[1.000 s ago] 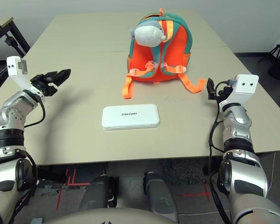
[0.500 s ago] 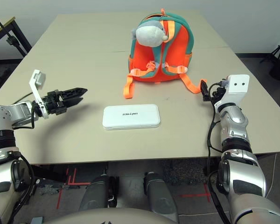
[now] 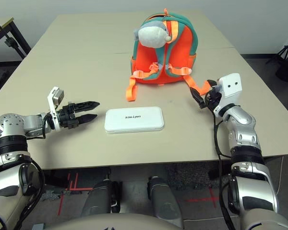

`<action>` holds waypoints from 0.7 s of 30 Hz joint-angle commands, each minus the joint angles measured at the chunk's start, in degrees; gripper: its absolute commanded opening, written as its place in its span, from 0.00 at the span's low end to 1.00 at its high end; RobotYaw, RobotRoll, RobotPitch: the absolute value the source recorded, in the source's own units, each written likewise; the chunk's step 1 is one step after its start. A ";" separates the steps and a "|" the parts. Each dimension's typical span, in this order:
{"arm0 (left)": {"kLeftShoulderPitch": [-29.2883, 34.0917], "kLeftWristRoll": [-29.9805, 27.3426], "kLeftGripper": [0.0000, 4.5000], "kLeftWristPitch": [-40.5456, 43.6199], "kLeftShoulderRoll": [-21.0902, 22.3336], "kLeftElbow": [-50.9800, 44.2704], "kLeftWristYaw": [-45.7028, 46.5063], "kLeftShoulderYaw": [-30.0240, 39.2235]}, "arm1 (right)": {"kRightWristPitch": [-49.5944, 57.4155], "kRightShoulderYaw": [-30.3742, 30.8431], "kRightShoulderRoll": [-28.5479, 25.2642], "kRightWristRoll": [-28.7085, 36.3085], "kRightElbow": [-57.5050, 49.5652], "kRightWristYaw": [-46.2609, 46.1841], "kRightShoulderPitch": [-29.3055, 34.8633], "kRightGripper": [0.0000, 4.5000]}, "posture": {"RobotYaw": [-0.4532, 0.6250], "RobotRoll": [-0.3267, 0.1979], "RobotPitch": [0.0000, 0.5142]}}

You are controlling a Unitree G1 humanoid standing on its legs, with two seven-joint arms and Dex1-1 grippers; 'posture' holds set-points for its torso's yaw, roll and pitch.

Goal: Put the pencil case into the backpack and zip it.

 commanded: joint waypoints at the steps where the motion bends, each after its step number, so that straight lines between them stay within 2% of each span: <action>1: -0.42 2.04 1.00 -0.33 0.57 2.35 -1.35 -2.42 | 3.03 2.39 -1.37 -0.91 -4.71 2.34 1.92 0.36 | 0.25 0.62 0.21; 5: -1.50 3.19 1.00 -1.09 0.20 4.92 -2.76 -4.20 | 4.89 4.85 -3.24 -2.08 -8.58 5.11 3.03 0.01 | 0.24 0.62 0.21; 12: -2.59 5.26 1.00 -3.79 -0.76 7.79 -5.50 -7.58 | 5.45 12.75 -9.85 -8.20 -14.08 12.45 5.02 0.01 | 0.23 0.62 0.20; 21: -3.68 5.97 1.00 -3.70 -1.21 9.74 -7.81 -7.99 | 7.78 16.86 -9.14 -10.04 -16.61 14.55 4.39 0.01 | 0.23 0.62 0.19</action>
